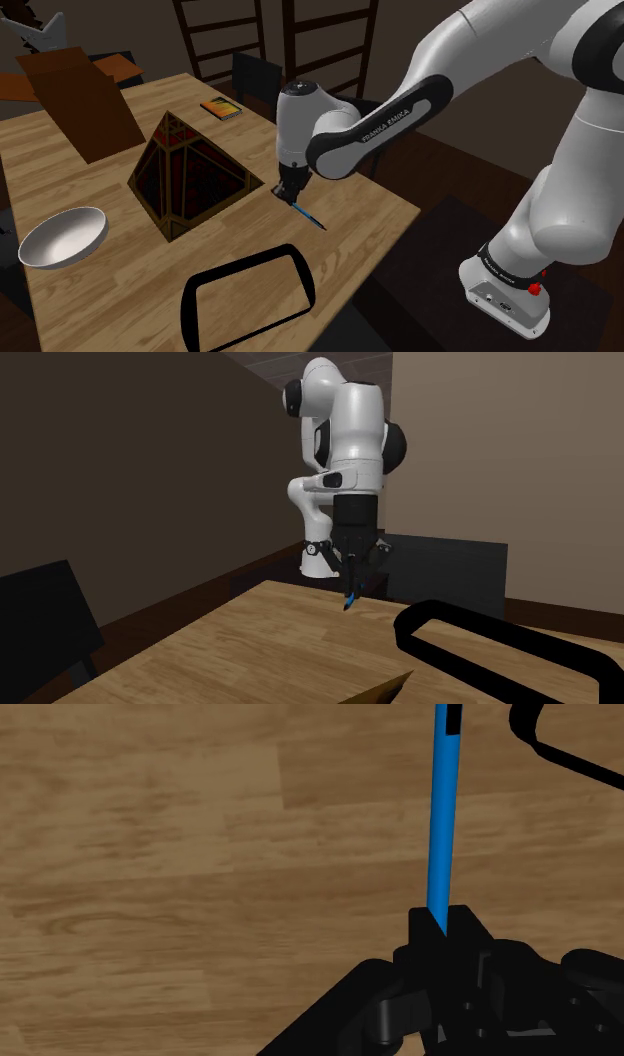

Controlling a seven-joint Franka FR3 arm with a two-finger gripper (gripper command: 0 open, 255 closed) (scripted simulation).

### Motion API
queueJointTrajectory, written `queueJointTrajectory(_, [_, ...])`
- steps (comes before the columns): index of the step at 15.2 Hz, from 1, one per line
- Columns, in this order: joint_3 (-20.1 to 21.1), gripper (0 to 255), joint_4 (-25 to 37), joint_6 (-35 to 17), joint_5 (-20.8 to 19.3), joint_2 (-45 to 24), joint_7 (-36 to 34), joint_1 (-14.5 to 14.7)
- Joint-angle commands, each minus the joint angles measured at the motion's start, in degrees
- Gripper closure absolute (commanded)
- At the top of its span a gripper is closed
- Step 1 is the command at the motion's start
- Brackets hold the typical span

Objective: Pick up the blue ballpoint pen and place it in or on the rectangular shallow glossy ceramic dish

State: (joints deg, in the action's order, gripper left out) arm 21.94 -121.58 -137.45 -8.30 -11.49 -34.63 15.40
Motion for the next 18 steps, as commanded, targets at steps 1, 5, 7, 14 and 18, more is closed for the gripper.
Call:
queueJointTrajectory(1, [0.22,255,0.49,1.38,0.66,0.96,0.43,-0.12])
queueJointTrajectory(5, [1.06,255,3.07,3.27,-0.13,0.03,-2.46,1.67])
queueJointTrajectory(7, [1.72,255,5.61,4.46,-1.35,-1.66,-5.54,3.60])
queueJointTrajectory(14, [3.07,255,16.79,9.68,-5.72,-9.04,-15.37,11.14])
queueJointTrajectory(18, [3.27,255,25.00,13.49,-8.09,-14.25,-20.06,15.99])
